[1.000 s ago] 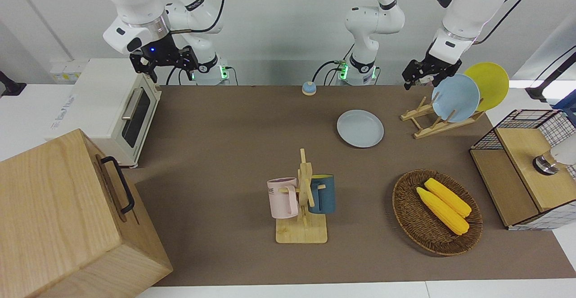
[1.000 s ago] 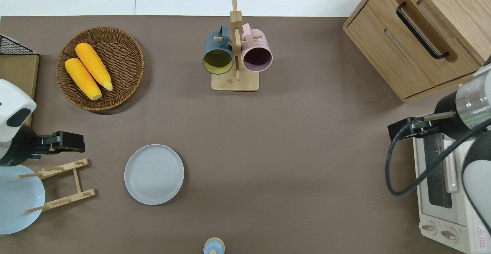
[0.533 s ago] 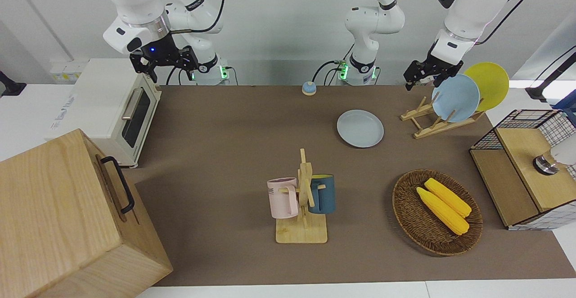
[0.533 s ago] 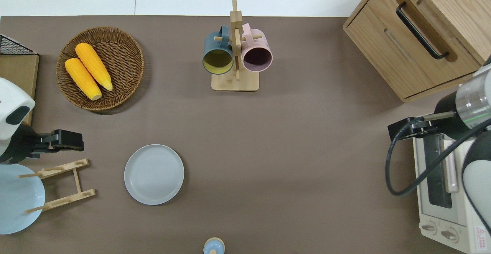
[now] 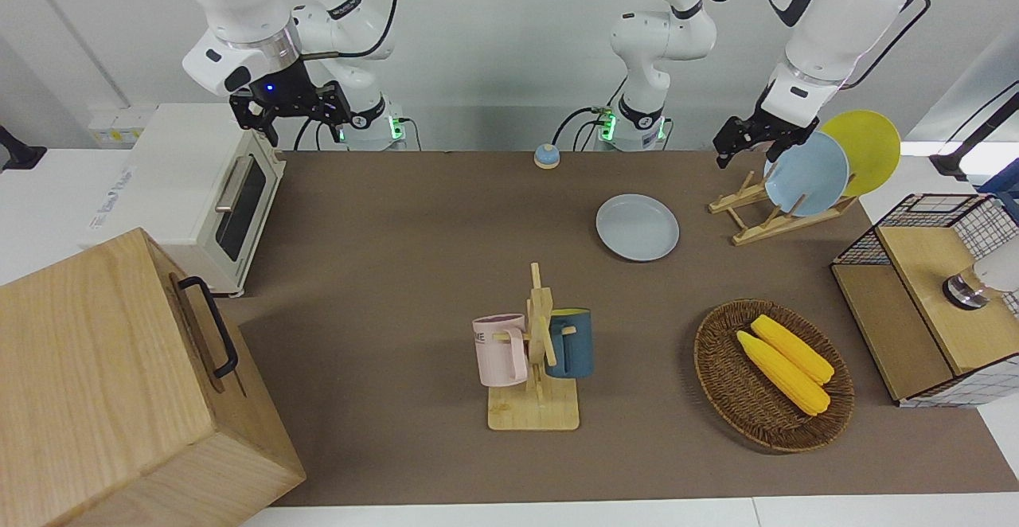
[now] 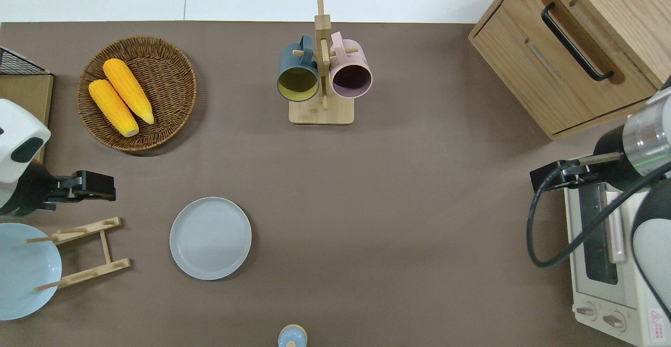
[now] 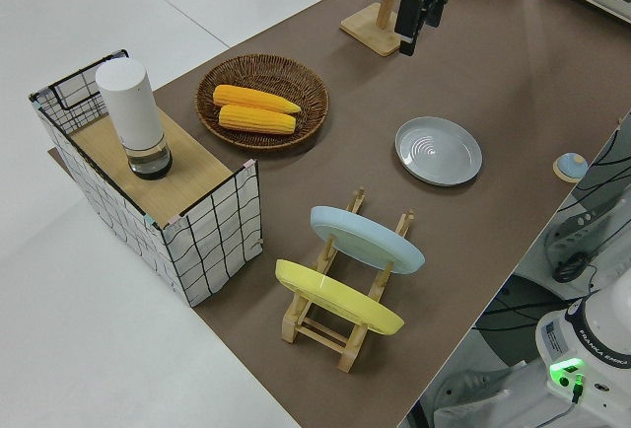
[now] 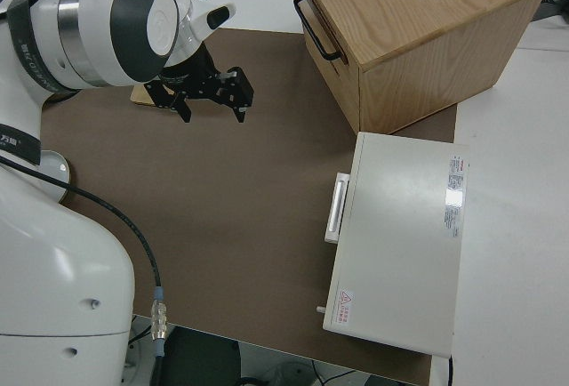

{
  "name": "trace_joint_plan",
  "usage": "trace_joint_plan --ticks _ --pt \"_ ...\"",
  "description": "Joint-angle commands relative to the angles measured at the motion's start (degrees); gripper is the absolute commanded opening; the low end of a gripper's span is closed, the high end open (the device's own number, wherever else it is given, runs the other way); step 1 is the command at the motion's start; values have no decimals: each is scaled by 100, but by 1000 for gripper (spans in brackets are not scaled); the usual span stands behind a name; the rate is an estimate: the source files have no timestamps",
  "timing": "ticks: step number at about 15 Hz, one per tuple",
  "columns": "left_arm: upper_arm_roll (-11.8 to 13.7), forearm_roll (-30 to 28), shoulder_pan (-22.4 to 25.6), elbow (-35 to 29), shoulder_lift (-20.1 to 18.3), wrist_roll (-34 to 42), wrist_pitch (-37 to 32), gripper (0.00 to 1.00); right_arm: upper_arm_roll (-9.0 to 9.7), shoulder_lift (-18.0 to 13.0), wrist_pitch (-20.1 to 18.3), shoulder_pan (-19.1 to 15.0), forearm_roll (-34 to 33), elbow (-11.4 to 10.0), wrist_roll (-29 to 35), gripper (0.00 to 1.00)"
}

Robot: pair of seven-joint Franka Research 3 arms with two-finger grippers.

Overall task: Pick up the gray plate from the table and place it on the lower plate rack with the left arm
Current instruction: 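Reach the left gripper out to the rim of the gray plate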

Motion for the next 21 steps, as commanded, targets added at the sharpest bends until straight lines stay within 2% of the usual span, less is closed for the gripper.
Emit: trace_joint_plan --ticks 1,6,10,13,16,21 --pt "-55 10 -56 -390 2 -14 388 1000 134 -14 -82 -147 -38 55 73 983" --pt "-99 19 -64 -1673 -446 -40 1602 1000 134 -14 -82 -147 -38 55 73 983" --pt "-99 28 -29 -2377 -499 12 2086 1000 134 -14 -82 -147 -38 55 73 983" --pt "-99 19 -29 -2852 -456 -58 2429 1000 134 -14 -82 -147 -38 55 73 983" --pt "-99 19 -47 -3072 -368 -75 2535 1000 134 -14 -82 -147 -38 55 73 983" --pt "-99 -33 -73 -3143 89 -268 2562 1000 134 -14 -82 -147 -38 55 73 983"
